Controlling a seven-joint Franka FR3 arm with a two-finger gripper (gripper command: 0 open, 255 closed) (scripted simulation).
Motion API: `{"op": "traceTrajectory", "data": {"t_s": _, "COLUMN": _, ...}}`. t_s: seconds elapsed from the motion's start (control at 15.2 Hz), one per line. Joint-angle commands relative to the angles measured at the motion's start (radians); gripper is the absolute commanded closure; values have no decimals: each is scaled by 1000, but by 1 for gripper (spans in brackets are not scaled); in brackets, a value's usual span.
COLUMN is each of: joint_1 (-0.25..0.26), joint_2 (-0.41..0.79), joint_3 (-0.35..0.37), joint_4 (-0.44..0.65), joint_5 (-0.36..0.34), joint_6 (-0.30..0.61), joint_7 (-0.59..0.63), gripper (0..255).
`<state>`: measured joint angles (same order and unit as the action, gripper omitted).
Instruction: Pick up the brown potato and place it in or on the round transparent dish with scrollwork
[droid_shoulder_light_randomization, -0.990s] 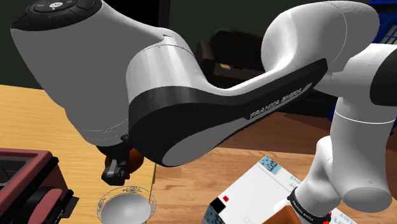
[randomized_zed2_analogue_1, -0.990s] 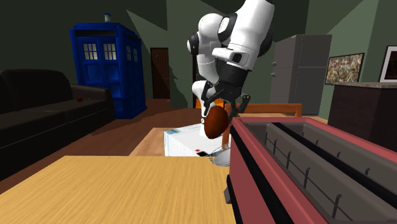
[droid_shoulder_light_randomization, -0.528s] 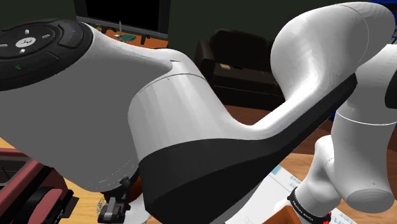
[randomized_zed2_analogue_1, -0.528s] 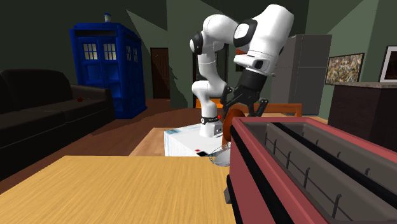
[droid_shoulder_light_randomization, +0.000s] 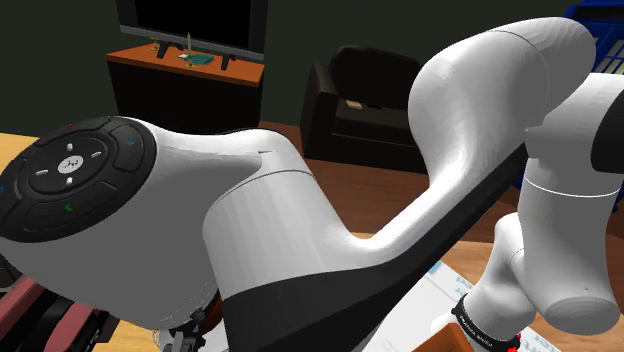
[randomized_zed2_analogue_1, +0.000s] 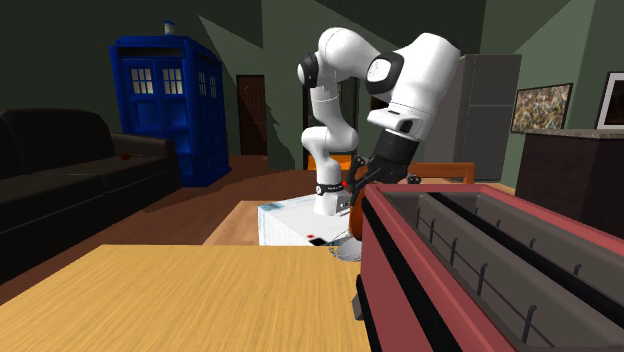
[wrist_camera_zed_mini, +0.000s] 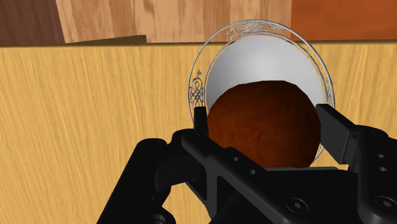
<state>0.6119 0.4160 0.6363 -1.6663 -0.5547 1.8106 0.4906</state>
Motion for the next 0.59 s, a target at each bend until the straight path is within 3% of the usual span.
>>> {"op": "traceTrajectory", "data": {"t_s": 0.0, "joint_1": 0, "joint_2": 7, "joint_3": -3, "joint_4": -17, "joint_5": -7, "joint_6": 21, "joint_7": 10, "gripper": 255}}
{"op": "traceTrajectory", "data": {"t_s": 0.53, "joint_1": 1, "joint_2": 15, "joint_3": -6, "joint_4": -25, "joint_5": -13, "joint_6": 34, "joint_7": 17, "gripper": 255}}
